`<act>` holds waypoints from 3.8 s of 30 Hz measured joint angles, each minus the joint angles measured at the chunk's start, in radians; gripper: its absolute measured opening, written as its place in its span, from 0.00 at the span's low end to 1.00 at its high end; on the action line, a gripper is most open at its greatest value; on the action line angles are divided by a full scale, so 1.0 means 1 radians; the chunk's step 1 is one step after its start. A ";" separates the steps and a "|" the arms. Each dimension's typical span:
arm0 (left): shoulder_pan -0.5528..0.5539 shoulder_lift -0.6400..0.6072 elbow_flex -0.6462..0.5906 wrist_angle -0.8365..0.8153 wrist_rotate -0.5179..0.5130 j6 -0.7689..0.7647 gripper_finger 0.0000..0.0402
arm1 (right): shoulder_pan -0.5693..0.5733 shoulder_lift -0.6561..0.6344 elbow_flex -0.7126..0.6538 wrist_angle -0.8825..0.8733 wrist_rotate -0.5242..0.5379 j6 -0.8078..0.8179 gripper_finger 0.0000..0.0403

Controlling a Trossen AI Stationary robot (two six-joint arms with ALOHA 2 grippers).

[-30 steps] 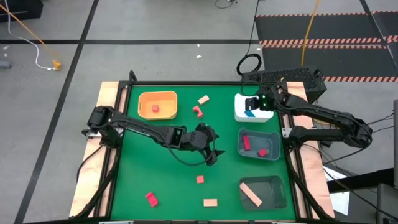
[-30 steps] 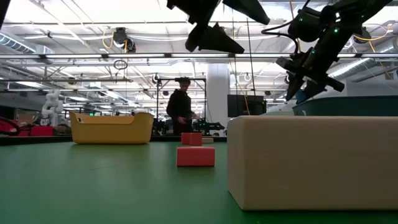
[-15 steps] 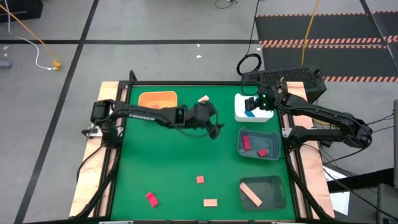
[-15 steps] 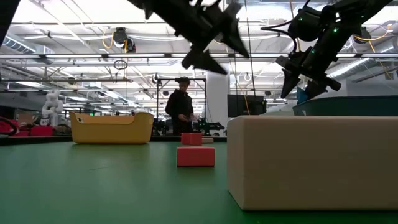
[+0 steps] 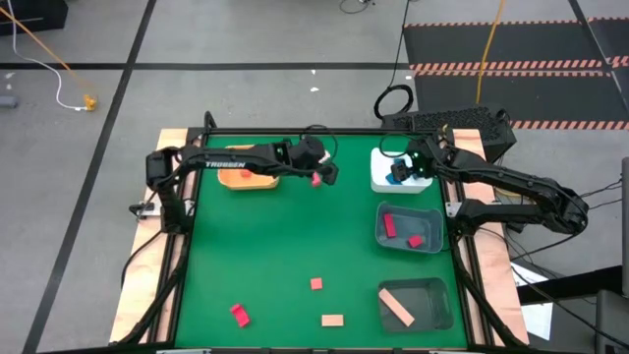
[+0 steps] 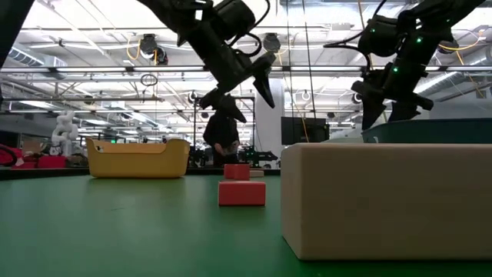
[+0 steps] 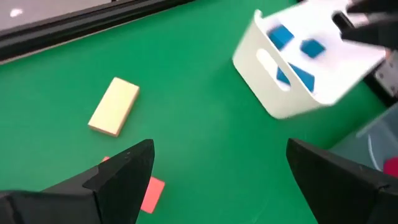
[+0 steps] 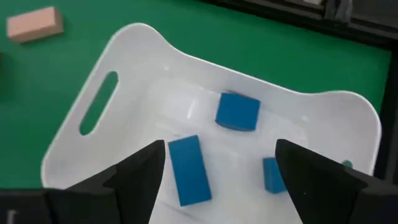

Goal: Sort & place blocks by color
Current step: Put the top orange block into the yellow bin

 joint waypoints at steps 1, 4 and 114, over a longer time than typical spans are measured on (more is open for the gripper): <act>0.007 0.000 0.000 0.000 0.000 -0.025 0.91 | 0.000 0.000 0.000 0.012 0.000 -0.005 0.73; 0.028 0.005 0.000 0.002 0.001 -0.121 0.91 | 0.000 0.000 0.000 0.065 0.000 -0.039 0.73; 0.263 -0.215 -0.286 -0.606 0.044 -0.060 0.16 | 0.000 0.000 0.000 0.366 -0.032 -0.100 0.73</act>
